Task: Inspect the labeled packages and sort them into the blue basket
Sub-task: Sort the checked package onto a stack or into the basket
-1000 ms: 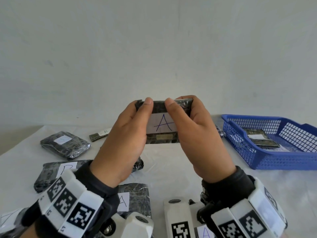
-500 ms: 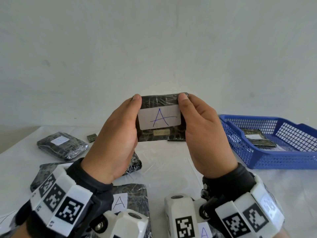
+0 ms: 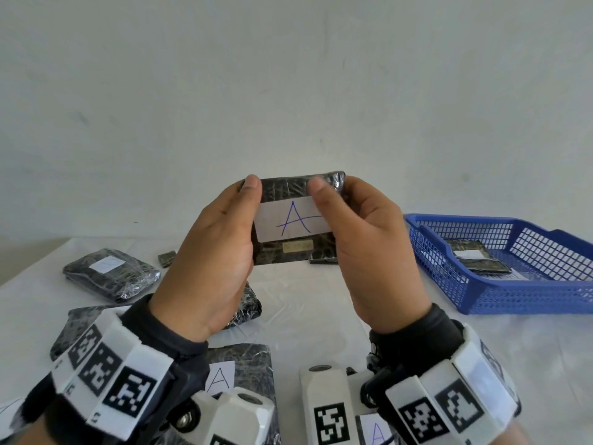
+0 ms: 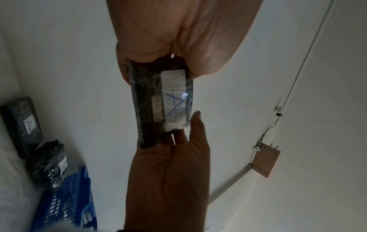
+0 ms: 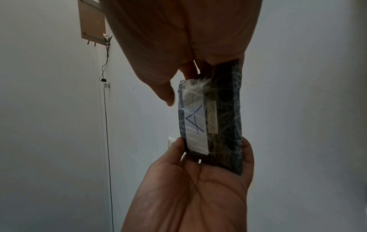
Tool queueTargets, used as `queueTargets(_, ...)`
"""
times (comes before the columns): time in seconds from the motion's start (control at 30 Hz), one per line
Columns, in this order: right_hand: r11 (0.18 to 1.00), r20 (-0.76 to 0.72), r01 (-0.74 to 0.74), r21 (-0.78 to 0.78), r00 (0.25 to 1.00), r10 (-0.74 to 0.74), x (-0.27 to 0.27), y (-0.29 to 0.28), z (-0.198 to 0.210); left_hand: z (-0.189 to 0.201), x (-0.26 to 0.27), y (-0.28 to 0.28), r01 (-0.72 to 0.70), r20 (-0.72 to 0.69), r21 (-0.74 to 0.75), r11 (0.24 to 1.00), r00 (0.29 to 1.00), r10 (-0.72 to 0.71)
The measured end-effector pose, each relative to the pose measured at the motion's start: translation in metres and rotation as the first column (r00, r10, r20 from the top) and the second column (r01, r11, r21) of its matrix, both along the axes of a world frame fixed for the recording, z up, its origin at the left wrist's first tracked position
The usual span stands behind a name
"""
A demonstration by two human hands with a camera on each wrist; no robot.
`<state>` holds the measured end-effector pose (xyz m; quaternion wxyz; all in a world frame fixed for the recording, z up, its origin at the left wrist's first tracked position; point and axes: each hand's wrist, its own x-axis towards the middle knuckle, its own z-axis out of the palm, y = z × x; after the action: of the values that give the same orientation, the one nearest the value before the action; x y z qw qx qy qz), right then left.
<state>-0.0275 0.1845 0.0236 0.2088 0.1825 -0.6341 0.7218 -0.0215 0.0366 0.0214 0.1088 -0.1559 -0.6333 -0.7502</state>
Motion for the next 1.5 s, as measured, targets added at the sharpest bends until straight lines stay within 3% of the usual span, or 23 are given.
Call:
queueTargets(0.13, 0.986, -0.057, 0.075, 0.149, 0.996, -0.068, -0.002, -0.001, -0.005, -0.002, 0.000, 0.001, -0.070, -0.043, -0.076, 0.995, 0.997, 0.067)
queueTargets(0.37, 0.968, -0.045, 0.101, 0.228, 0.995, -0.093, -0.004, 0.003, -0.004, -0.002, 0.000, 0.001, -0.052, -0.056, -0.047, 0.998, 0.997, 0.050)
queueTargets(0.87, 0.991, -0.043, 0.129, 0.031, 0.991, -0.127, -0.009, 0.006, -0.006, -0.002, -0.004, 0.000, 0.018, -0.060, 0.072, 0.997, 0.998, -0.014)
queueTargets(0.97, 0.997, -0.017, 0.077, 0.022, 0.997, -0.077, -0.009, 0.008, -0.005, -0.004, -0.006, 0.000, -0.003, -0.099, 0.073, 0.997, 0.995, 0.010)
queueTargets(1.1, 0.992, -0.035, 0.116, -0.040, 0.992, -0.118, -0.011, 0.006, -0.005, -0.005, -0.006, 0.000, -0.010, -0.146, 0.077, 0.997, 0.989, 0.021)
queueTargets(1.2, 0.989, -0.079, 0.133, 0.067, 0.989, -0.127, -0.012, 0.003, -0.007, -0.003, -0.005, 0.001, -0.020, -0.203, 0.011, 1.000, 0.979, 0.022)
queueTargets(1.3, 0.951, -0.147, 0.241, 0.195, 0.966, -0.214, -0.011, 0.001, -0.008, -0.002, -0.002, 0.000, 0.007, -0.210, -0.019, 1.000, 0.978, -0.011)
queueTargets(1.5, 0.931, -0.172, 0.242, 0.272, 0.964, -0.201, -0.005, 0.001, -0.006, -0.002, 0.000, 0.000, 0.048, -0.217, -0.047, 0.998, 0.975, -0.057)
